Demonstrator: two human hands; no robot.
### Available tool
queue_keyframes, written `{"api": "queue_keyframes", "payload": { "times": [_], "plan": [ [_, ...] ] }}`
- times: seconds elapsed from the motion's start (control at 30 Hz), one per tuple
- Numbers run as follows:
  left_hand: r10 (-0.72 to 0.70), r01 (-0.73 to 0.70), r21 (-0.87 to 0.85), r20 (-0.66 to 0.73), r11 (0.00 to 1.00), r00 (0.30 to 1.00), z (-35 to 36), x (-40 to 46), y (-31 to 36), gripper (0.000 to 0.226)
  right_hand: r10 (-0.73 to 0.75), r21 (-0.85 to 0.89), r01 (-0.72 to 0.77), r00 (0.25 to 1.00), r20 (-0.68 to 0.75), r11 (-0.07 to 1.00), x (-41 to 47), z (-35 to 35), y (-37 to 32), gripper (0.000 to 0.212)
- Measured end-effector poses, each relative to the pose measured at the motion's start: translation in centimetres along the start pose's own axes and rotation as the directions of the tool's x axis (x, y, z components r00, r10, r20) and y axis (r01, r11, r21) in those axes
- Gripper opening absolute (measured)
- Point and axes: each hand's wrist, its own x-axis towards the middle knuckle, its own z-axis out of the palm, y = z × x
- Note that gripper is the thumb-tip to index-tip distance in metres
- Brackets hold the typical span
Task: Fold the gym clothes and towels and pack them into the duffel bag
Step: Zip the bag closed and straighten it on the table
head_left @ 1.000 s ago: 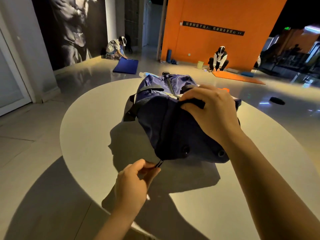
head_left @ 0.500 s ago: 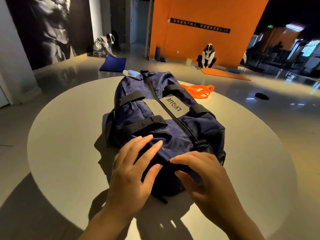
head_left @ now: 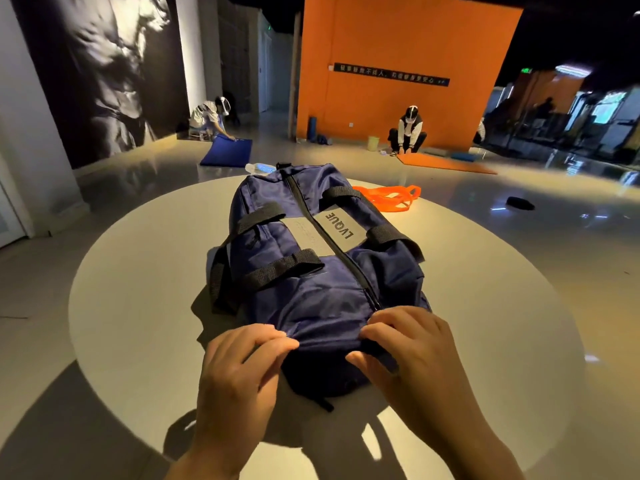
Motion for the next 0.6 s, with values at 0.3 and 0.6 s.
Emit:
{"api": "queue_keyframes", "payload": {
  "times": [0.3, 0.6],
  "plan": [
    [0.227, -0.212, -0.131, 0.113, 0.968, 0.967, 1.4, 1.1, 5.0, 0.013, 0.197, -0.107, -0.195, 0.98, 0.004, 0.975, -1.5, -3.1, 3.7, 0.019],
    [0.161, -0.121, -0.229, 0.166, 0.966, 0.973, -0.4, 6.5, 0.9, 0.024, 0.187, 0.025, -0.185, 0.977, -0.106, 0.982, -0.1, -1.9, 0.1, 0.032]
  ]
}}
